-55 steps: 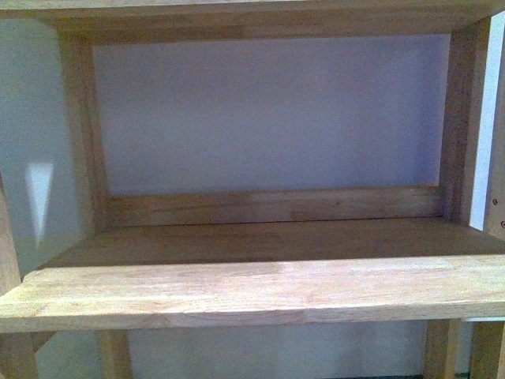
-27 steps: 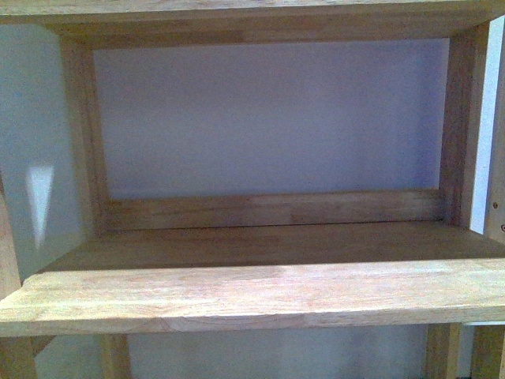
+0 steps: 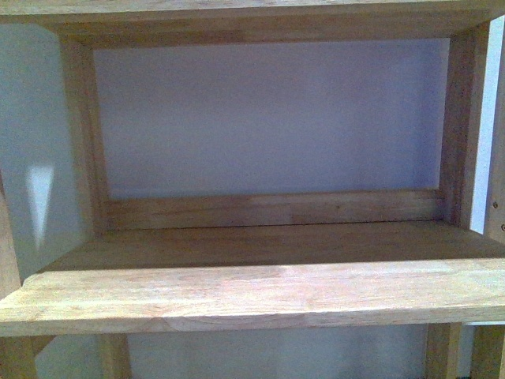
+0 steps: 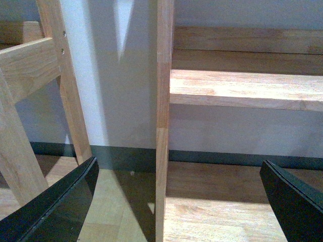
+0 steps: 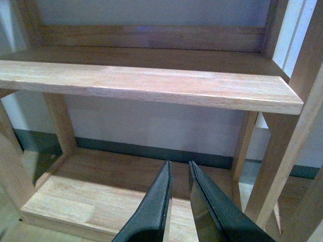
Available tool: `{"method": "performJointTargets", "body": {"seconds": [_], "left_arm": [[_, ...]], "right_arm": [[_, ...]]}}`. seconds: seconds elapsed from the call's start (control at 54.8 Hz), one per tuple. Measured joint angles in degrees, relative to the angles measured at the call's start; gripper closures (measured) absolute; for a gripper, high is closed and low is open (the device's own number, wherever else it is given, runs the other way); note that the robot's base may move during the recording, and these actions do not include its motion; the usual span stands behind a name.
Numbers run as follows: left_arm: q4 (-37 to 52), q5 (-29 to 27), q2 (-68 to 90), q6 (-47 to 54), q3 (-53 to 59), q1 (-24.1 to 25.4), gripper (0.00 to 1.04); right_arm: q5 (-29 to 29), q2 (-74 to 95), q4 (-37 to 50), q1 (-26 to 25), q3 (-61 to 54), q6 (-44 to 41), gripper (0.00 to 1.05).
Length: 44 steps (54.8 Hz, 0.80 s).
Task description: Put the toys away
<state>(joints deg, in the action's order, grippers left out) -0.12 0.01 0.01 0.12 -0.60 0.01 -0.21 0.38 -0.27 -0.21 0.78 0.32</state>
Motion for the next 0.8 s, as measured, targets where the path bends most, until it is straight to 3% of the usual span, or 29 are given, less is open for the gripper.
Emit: {"method": "performJointTargets", "body": {"seconds": [0.365,0.566,0.804], "left_arm": [[0.0,0.0,0.0,0.0,0.0,0.0,0.06],[0.0,0.0,0.0,0.0,0.0,0.0,0.06],[0.0,0.0,0.0,0.0,0.0,0.0,0.06]], "right_arm": [[0.0,0.0,0.0,0.0,0.0,-0.11,0.39],[0.0,-0.02,0.0,0.0,0.0,-0.11,0.03],[0.0,-0.02,0.0,0.0,0.0,-0.15,0.0]]}}
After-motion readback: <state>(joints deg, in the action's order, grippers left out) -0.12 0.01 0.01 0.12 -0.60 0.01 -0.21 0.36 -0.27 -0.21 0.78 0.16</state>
